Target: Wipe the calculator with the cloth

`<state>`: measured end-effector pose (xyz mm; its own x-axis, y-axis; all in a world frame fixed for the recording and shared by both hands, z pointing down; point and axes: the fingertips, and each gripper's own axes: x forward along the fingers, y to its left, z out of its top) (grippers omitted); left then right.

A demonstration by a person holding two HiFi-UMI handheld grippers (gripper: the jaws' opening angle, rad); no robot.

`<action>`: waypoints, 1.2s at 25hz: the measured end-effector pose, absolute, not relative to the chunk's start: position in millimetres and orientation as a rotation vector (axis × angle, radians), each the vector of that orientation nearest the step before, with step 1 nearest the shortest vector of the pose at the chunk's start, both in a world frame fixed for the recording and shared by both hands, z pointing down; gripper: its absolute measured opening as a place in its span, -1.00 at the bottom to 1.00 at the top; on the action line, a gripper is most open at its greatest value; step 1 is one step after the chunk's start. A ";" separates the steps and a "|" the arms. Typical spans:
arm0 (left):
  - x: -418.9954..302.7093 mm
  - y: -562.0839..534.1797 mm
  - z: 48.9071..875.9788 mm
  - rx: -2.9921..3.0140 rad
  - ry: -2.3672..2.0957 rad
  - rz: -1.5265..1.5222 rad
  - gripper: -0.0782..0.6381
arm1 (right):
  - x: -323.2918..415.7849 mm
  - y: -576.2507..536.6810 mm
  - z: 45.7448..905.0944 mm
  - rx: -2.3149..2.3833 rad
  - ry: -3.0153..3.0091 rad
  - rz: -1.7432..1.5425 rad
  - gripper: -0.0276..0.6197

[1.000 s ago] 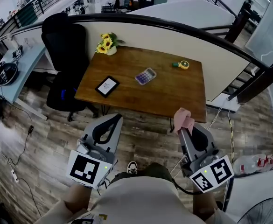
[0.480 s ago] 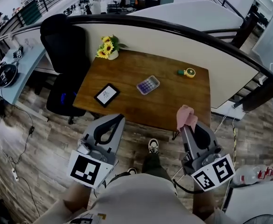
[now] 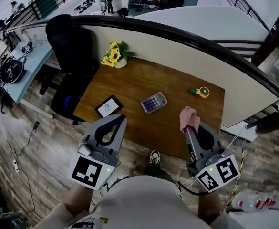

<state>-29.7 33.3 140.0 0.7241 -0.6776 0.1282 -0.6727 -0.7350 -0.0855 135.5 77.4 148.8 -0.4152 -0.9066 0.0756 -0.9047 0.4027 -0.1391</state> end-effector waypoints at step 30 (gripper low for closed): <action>47.8 -85.5 195.3 -2.855 1.335 -0.448 -0.77 | 213.7 -75.7 217.5 -1.560 2.821 -0.455 -0.77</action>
<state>47.8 -85.5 195.3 0.6090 -0.7459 0.2697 -0.7577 -0.6476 -0.0801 213.7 -75.7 217.5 -0.5357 -0.8120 0.2317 -0.8436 0.5032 -0.1872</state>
